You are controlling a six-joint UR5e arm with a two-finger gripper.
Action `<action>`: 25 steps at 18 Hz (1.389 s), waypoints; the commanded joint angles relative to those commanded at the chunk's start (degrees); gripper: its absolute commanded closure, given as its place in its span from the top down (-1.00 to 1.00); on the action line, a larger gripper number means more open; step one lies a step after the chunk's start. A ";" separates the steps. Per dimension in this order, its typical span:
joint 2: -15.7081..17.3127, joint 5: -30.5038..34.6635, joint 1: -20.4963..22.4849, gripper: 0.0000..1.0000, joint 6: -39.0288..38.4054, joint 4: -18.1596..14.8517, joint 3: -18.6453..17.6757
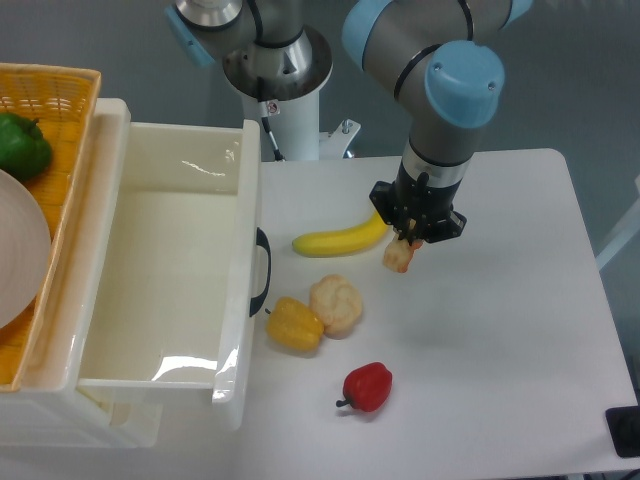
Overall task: Place the square bread in the upper white drawer
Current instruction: 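Lower the gripper holding the square bread and adjust its grip, then lift the square bread and carry it over the open white drawer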
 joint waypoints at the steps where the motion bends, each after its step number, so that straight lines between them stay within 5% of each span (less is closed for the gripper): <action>1: -0.09 0.00 -0.09 -0.89 0.00 0.00 0.09; 10: 0.52 -1.49 0.35 -0.88 -2.99 -2.27 2.11; 14: 2.37 -1.49 -0.17 -0.88 -9.30 -6.41 3.69; 25: 9.48 -9.93 -2.81 -0.83 -23.46 -6.94 3.60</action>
